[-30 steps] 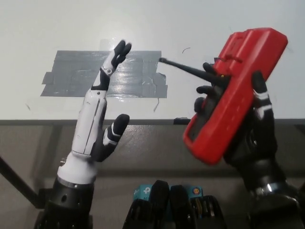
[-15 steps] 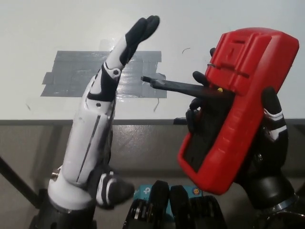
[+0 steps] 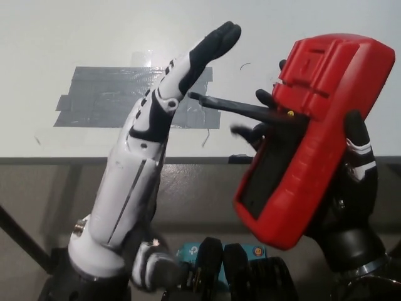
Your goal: The robot first picks the multimeter with right hand and then unfolds the black stand on the back of it using left hand
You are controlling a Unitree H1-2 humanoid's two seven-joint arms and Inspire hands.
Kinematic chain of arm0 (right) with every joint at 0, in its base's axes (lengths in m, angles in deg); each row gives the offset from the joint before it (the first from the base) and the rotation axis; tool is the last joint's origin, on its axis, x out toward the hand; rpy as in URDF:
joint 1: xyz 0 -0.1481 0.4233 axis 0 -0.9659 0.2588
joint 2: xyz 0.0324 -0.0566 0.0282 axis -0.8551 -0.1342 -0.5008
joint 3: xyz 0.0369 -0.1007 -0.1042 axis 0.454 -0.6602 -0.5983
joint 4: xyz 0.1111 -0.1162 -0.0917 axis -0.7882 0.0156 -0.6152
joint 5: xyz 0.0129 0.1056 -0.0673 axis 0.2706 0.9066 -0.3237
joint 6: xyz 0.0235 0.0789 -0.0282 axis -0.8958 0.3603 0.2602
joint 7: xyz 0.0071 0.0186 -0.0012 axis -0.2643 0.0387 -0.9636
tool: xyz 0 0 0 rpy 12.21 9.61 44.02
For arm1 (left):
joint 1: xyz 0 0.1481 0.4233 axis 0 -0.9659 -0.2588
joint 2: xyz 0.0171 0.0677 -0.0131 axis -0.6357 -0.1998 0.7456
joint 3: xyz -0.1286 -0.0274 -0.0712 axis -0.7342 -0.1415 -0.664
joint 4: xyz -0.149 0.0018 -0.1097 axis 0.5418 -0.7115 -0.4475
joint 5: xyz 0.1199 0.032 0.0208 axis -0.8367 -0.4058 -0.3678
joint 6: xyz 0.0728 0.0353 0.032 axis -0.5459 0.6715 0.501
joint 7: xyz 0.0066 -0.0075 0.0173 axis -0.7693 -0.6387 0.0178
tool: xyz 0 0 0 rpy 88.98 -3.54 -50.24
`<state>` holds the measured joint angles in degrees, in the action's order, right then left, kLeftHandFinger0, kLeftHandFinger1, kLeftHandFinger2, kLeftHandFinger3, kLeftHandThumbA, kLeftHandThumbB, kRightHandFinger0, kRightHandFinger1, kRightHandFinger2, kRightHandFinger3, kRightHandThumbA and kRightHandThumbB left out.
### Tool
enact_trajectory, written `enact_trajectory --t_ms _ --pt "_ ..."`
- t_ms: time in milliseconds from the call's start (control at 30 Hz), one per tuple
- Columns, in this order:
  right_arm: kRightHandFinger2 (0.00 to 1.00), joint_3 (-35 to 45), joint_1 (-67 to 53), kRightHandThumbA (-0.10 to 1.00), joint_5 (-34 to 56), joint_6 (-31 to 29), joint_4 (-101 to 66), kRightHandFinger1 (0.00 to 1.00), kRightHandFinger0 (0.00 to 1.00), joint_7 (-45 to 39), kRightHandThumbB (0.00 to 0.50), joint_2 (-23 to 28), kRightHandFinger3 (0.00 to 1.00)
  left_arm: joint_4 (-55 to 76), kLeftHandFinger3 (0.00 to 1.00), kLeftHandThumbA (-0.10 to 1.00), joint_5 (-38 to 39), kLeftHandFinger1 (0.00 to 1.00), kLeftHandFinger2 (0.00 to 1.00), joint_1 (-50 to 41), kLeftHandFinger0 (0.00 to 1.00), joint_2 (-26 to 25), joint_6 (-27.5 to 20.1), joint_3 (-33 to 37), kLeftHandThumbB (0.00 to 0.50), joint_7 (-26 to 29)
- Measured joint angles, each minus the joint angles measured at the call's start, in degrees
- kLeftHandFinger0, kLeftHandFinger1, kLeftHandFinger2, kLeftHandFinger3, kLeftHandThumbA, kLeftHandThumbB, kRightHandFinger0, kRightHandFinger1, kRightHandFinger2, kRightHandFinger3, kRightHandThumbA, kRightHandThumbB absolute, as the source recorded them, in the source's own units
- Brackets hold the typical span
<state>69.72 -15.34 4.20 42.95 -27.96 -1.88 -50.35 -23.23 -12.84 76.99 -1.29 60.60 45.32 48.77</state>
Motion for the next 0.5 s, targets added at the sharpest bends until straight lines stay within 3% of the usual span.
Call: enact_trajectory --t_ms 67,167,333,433,500 --pt "0.63 0.01 0.0 -0.1 -0.86 0.0 0.0 0.0 0.96 0.17 0.09 -0.08 0.69 -0.19 1.0 1.0 -0.13 1.0 1.0 -0.01 1.0 0.0 0.01 -0.19 0.321 0.0" --pt "0.62 0.21 0.12 -0.1 -3.0 0.01 0.0 0.0 1.0 0.89 0.078 -0.76 0.67 -1.41 1.0 1.0 -0.42 1.0 1.0 -0.02 1.0 -0.45 -0.09 -0.85 0.329 0.0" --pt "0.58 0.71 0.67 -0.1 -4.92 0.01 0.0 0.0 1.0 1.35 0.088 -1.59 0.65 -3.62 1.0 1.0 -0.88 1.0 1.0 0.04 1.0 -0.93 -0.95 -1.31 0.321 0.02" --pt "0.53 0.87 0.87 -0.1 -5.52 0.01 0.01 0.0 1.0 1.37 0.103 -1.86 0.58 -5.02 1.0 1.0 -0.94 1.0 1.0 0.3 1.0 -1.04 -1.43 -1.5 0.347 0.02" --pt "0.47 0.95 0.89 -0.1 -5.83 0.01 0.01 0.0 1.0 1.39 0.102 -2.13 0.52 -5.48 1.0 1.0 -0.99 1.0 1.0 0.57 1.0 -1.25 -1.57 -1.68 0.339 0.0"
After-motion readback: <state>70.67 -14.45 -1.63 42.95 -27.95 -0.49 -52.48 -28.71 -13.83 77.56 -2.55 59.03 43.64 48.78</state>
